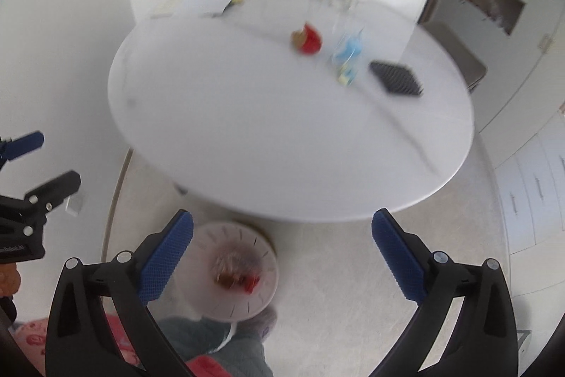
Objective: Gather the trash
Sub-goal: 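Move both open tools back over the table toward the remaining trash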
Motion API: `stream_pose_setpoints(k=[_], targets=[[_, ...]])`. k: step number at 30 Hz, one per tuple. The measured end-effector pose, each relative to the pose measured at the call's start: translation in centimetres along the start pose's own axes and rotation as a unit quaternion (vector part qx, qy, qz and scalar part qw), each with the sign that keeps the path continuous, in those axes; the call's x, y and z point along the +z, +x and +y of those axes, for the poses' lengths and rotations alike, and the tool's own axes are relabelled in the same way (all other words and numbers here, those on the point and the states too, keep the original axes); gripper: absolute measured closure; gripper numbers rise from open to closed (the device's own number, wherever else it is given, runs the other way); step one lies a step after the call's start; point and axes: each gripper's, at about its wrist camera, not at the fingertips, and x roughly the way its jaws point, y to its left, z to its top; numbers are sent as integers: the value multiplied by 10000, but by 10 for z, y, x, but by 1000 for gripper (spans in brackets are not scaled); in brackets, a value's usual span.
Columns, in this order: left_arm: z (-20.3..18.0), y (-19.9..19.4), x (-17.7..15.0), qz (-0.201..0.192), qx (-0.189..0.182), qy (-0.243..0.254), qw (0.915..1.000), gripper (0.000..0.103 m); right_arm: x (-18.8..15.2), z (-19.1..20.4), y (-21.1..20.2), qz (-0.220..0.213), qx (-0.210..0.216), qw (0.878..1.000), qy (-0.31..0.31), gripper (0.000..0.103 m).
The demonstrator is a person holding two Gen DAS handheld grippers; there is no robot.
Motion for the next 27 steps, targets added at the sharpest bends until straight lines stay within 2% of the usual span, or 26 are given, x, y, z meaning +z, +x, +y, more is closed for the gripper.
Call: stream_pose_setpoints(k=[6,17,23,27], targets=[[8,2,23,-150,-123,181,9996,8,21,-11,-7,-225,-242,9991,256,3],[-7,29,64,-112,-161,273,9994,8,50,-33,12,-263,-260,9985,404,3],[-28,63,100,9,-62,76,10000,8,76,-66,48,-149,-114,9995,258,3],[-51,99,140,156,95,-190,9997,8,106,-103,88,-2,130,9999,86,3]])
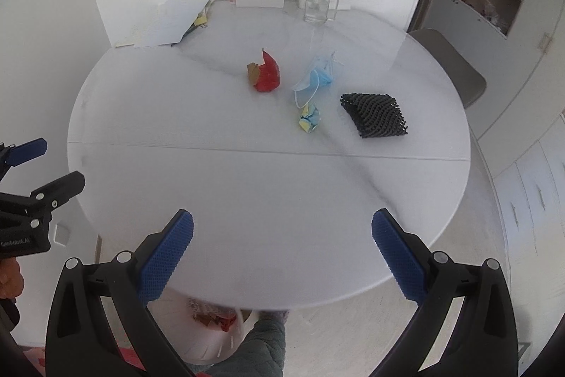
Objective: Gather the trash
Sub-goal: 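Move both open tools back over the table toward the remaining trash, then grasp the brown cardboard piece with the left tool while the right tool grasps the blue mask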
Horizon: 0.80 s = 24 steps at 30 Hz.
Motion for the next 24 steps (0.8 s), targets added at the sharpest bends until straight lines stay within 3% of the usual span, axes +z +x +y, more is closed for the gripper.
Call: stream_pose_setpoints(k=[10,14,19,24], targets=[[-63,126,123,170,-43,-986,9950,8,92,-100,98,8,566,9983,-148,3],[-77,186,167,328,152,-1321,9906,8,126,-134,144,47,763,9971,5,3],[-76,264,207,770,350,-1880,9785,8,170,-161,200,186,1097,9935,232,3],[-66,308,219,1068,414,-2389,9643,8,209,-168,250,349,1186,9919,295,3]])
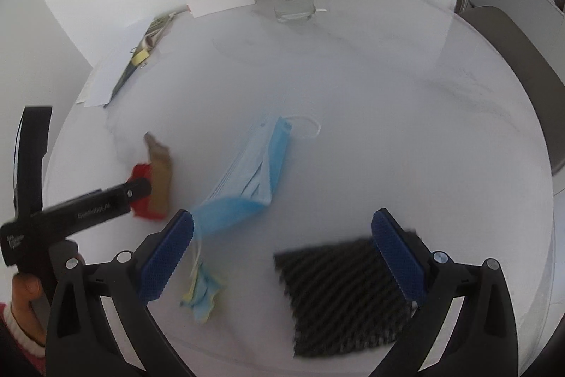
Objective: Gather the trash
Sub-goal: 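Grasp the brown cardboard piece with the left tool while the right tool grasps the blue mask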
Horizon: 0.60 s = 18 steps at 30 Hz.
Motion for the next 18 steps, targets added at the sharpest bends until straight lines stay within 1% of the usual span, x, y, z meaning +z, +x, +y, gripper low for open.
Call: stream_pose_setpoints(k=[2,3,4,5,6,7,8,10,11,14,15,16,17,18], targets=[[-4,11,6,98,-19,-92,9999,14,16,-4,21,103,30,9999,23,3],[-5,14,7,137,-60,-107,9998,21,19,-5,27,139,43,9999,33,5],[-8,19,9,188,-102,-104,9997,30,24,-6,36,191,72,9998,42,10],[-9,21,10,219,-108,-80,9997,35,28,-6,43,252,97,9996,49,12],[-13,25,11,259,-74,-25,9996,44,31,-7,48,288,131,9995,59,14],[-14,27,13,276,-82,15,9996,51,34,-8,54,329,197,9992,90,16],[-14,28,13,264,-97,62,9996,52,36,-9,59,358,235,9990,112,17],[-14,26,11,138,-127,170,9997,59,39,-10,66,413,288,9986,129,25],[-13,25,12,106,-145,213,9996,60,40,-10,69,441,315,9984,138,27],[-11,20,12,53,-306,350,9989,65,43,-9,81,572,409,9974,123,37],[-11,19,12,29,-328,414,9986,67,43,-8,86,640,395,9971,88,46],[-11,18,12,4,-334,482,9983,68,44,-7,91,689,407,9968,77,59],[-9,17,12,-24,-336,551,9979,69,44,-6,96,758,448,9961,76,67],[-8,16,11,-80,-306,631,9975,69,43,-6,99,794,500,9955,83,84]])
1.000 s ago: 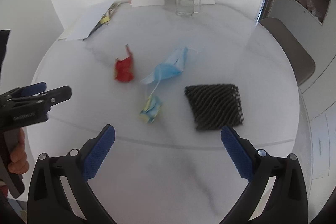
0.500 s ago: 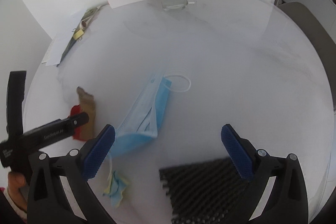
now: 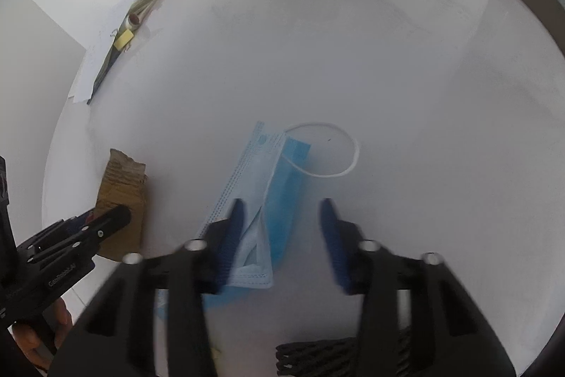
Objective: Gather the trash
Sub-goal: 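Grasp the brown cardboard piece with the left tool while the right tool grasps the blue mask, then carry the cardboard piece and blue mask over the pink bin with both tools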
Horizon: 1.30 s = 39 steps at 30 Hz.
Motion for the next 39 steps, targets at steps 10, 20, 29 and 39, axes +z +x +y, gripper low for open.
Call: stream_pose_setpoints(k=[10,20,29,39], targets=[[25,-48,-13,-382,-99,257,9989,70,0,22,-29,-516,151,9982,-252,98],[60,-155,-83,-801,-338,746,9934,70,-62,102,-133,-1414,292,9871,-691,98],[135,-239,-242,-401,-711,1660,9827,68,-235,207,-206,-1451,321,9855,-823,98],[204,-232,-406,764,-1004,2789,9520,67,-422,285,-193,-799,237,9960,-328,98]])
